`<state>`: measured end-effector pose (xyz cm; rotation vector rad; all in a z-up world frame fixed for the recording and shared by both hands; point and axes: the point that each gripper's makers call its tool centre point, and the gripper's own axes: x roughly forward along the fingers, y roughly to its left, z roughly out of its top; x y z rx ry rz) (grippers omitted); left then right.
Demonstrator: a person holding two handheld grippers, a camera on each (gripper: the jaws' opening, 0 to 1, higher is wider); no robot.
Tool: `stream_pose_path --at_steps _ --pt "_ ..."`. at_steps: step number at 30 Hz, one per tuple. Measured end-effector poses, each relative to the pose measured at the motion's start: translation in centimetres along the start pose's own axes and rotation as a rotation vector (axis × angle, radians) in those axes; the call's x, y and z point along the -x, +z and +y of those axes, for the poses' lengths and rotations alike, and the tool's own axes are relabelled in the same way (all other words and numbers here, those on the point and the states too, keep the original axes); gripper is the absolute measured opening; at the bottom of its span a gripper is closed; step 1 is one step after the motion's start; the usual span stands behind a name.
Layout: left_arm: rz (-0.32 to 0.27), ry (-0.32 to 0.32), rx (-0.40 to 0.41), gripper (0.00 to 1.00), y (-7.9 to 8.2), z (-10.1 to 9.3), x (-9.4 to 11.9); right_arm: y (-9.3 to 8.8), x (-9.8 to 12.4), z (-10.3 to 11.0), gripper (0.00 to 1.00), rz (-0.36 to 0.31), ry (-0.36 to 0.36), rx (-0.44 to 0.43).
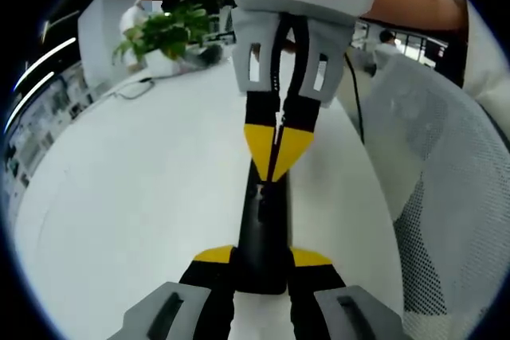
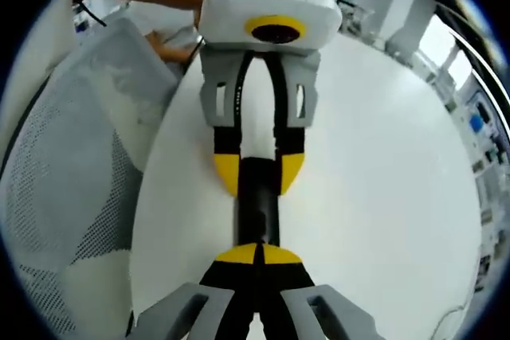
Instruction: Press the specified remote control buttons in sequence, fully releasing each button before pressing the next.
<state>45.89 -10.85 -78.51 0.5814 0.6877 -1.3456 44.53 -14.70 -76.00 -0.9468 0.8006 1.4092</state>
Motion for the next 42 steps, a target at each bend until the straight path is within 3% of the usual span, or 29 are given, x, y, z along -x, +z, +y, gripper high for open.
stream_pose_path --at_steps 28,42 --pt "-0.003 0.000 0.001 0.24 0.1 0.0 0.0 -0.3 -1.2 0.8 0.00 0.005 0.000 0.031" --pt "-0.007 -0.001 0.005 0.24 0.0 0.0 0.0 -0.3 -1.3 0.8 0.00 0.039 -0.029 0.115"
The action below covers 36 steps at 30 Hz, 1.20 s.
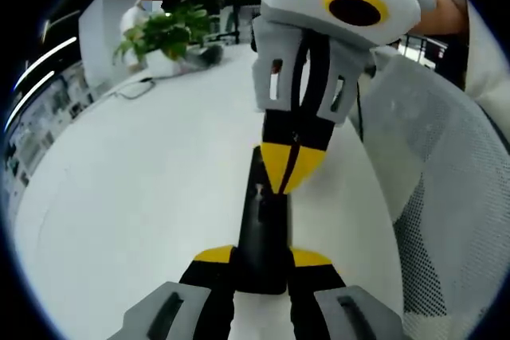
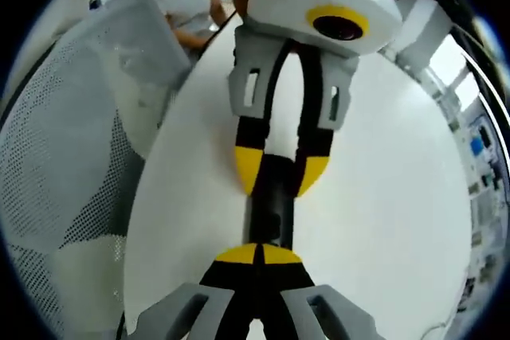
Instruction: Press the specified remote control buttons in sequence, fully releasing each button before pressing the next.
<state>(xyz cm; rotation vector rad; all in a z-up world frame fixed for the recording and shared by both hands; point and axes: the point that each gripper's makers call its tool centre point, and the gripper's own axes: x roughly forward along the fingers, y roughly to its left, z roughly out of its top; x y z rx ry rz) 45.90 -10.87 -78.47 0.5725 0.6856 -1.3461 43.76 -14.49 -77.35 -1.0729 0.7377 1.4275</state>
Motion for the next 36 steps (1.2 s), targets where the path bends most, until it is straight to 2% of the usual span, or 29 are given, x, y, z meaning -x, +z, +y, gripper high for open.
stream_pose_path --at_steps 12,26,30,36 --pt "-0.001 0.002 0.003 0.24 -0.1 0.1 0.0 -0.1 -0.1 0.0 0.00 0.023 0.000 0.027" --pt "0.003 0.003 0.001 0.24 0.0 -0.1 0.0 0.1 0.1 0.0 0.00 -0.015 -0.002 -0.028" --pt "0.002 0.003 0.000 0.24 0.0 0.0 0.0 0.4 0.7 -0.5 0.00 -0.046 -0.013 -0.060" --pt "0.001 0.003 0.000 0.24 -0.1 0.1 -0.1 0.4 1.0 -1.3 0.00 -0.046 -0.020 -0.065"
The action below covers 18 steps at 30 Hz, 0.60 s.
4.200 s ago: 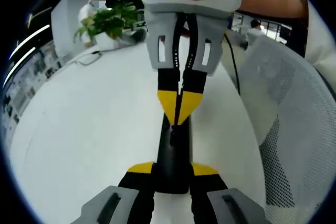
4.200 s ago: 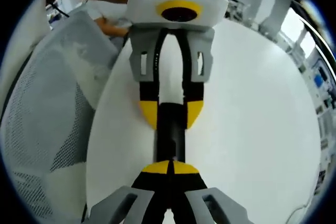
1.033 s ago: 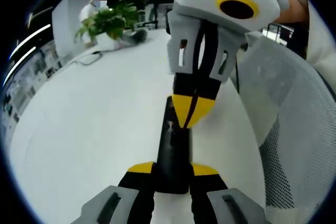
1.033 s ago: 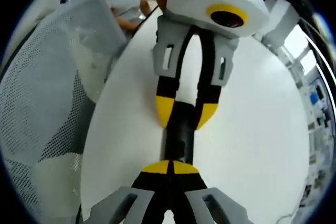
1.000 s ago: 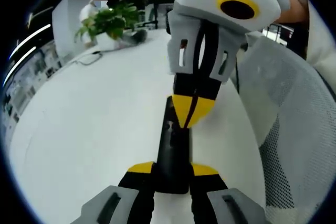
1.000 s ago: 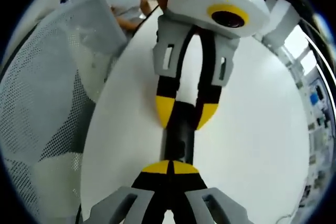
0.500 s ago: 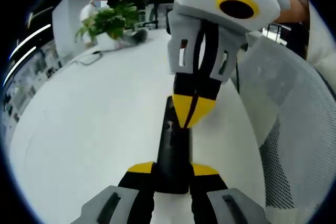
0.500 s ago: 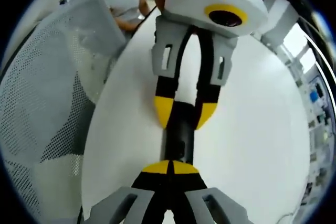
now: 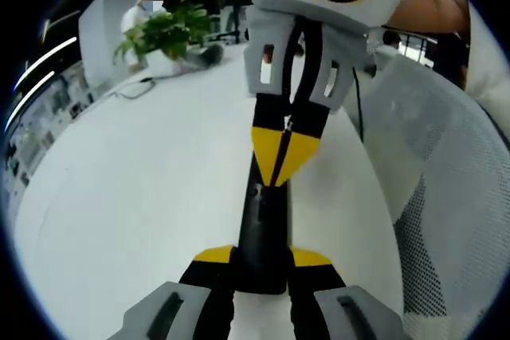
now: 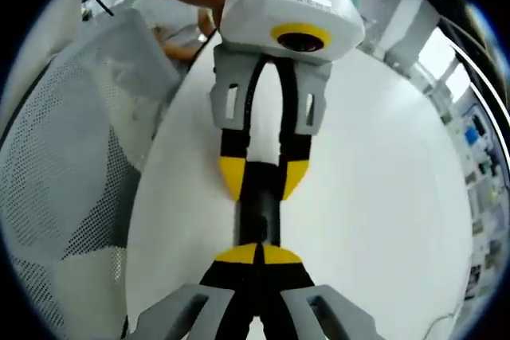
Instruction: Press the specified remote control buttons in sequence, fully releasing each button before pressing the next.
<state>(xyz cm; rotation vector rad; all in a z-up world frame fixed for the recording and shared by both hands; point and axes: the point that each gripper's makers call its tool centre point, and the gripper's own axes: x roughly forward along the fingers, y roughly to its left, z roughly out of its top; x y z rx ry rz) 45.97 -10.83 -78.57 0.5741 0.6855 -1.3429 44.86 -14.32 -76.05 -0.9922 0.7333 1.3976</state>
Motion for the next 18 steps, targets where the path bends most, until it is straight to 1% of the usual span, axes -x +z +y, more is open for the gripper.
stream_pose_path --at_steps 10,18 --pt "-0.005 0.001 0.002 0.24 0.1 -0.1 0.0 1.0 -0.3 -0.5 0.00 -0.006 0.012 0.009" --pt "-0.007 0.000 0.001 0.24 0.1 0.0 0.0 0.7 -1.1 -0.3 0.00 0.013 0.037 0.011"
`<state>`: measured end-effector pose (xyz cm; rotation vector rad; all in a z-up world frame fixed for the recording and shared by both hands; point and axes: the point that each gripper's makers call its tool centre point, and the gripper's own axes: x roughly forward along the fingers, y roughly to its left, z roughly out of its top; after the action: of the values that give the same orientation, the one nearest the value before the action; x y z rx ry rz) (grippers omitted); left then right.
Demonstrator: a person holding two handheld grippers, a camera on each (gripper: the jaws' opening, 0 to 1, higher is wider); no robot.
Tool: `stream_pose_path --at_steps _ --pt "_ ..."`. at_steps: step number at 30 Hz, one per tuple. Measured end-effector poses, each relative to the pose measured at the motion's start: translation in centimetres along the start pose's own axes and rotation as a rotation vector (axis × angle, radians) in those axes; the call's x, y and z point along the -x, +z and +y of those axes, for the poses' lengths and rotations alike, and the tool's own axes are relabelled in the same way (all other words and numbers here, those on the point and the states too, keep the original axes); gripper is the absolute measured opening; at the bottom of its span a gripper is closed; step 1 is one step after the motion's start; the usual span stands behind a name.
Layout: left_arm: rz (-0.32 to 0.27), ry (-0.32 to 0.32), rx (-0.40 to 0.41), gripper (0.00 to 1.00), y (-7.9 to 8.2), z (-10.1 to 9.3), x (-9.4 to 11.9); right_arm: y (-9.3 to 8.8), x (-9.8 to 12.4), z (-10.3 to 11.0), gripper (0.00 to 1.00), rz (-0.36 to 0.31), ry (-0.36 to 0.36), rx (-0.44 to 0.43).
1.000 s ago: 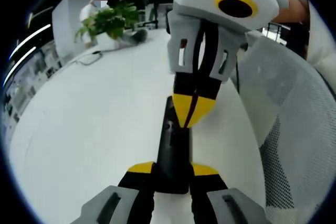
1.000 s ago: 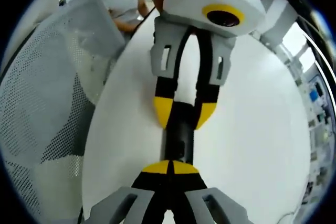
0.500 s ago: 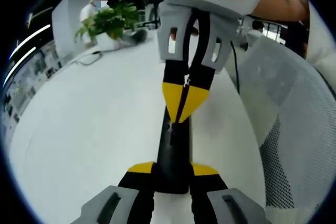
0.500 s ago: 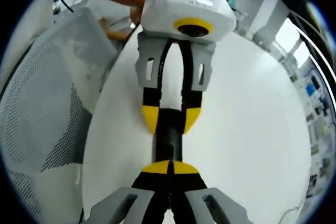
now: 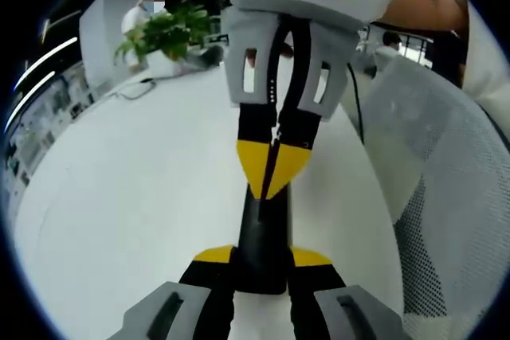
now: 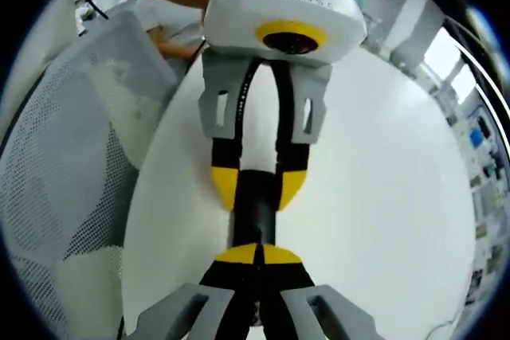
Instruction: Press the specified remote control buttons in sequence, fully releasing each button before pressing the next.
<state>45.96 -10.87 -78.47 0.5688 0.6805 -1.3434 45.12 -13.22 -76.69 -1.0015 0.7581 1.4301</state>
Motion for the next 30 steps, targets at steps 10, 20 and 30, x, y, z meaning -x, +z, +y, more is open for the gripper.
stream_pose_path --at_steps 10,20,30 --pt "-0.004 0.000 0.001 0.24 0.08 -0.13 0.04 -0.23 -0.49 0.13 0.00 0.010 0.016 -0.003" --pt "-0.009 -0.001 0.002 0.24 0.06 -0.07 0.03 -0.26 -0.55 0.15 0.00 0.017 0.024 -0.002" --pt "-0.010 0.003 0.004 0.24 0.06 -0.08 0.04 -0.31 -0.58 0.20 0.00 0.048 0.019 0.034"
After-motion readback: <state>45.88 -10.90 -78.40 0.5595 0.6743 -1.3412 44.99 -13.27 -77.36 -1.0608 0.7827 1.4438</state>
